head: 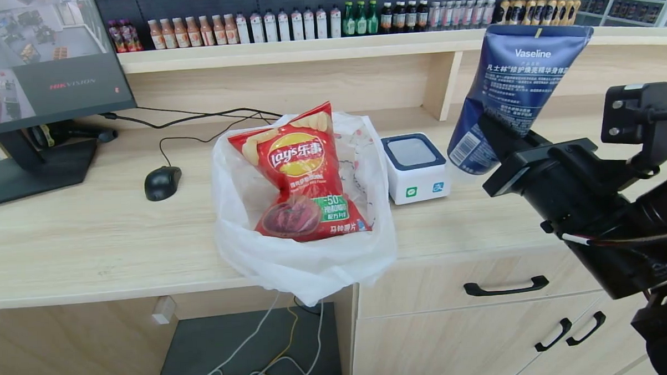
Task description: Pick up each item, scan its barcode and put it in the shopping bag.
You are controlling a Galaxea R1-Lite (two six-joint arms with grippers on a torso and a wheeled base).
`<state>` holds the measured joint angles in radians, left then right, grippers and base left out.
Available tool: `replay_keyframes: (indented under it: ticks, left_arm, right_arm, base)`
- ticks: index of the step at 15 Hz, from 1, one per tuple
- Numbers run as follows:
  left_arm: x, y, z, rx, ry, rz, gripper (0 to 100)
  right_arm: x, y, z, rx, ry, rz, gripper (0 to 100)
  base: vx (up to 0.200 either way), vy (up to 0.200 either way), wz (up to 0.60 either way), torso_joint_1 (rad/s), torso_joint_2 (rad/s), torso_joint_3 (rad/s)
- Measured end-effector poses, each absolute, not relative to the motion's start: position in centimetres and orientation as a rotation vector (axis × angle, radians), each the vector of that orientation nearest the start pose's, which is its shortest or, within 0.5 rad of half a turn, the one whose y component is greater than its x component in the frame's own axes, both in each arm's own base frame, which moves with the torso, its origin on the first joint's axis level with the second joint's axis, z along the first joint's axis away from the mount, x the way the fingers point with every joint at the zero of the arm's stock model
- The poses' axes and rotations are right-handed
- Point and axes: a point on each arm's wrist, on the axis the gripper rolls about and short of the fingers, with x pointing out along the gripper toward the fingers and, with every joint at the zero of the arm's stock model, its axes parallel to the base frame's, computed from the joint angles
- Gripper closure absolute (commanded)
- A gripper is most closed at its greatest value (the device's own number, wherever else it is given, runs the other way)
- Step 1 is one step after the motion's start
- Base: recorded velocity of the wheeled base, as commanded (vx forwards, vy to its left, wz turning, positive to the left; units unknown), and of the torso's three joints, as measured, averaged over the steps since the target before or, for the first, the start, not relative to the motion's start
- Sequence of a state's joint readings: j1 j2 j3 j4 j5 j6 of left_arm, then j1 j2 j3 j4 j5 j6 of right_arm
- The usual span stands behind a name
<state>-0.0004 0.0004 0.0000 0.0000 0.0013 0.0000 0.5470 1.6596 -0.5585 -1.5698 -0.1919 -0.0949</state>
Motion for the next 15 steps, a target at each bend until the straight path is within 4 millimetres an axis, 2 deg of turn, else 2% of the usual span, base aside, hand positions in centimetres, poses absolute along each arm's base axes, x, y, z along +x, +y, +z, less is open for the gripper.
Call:
replay_keyframes:
  ticks: [4, 15]
  left_arm:
    - [-2.28, 0.0, 7.55, -0.002, 0.0, 0.001, 0]
    - [-2.28, 0.0, 7.54, -0.003, 0.001, 0.001, 0]
  right_arm:
    - [23.1, 13.52, 22.32, 0.109, -0.45, 0.331, 100]
    - [22.41, 13.09, 22.67, 0.13, -0.458, 0.334, 100]
  base:
    - [0.0, 0.0, 0.0, 0.0, 0.0, 0.0]
    - [0.0, 0.2, 0.0, 0.002, 0.0, 0.002]
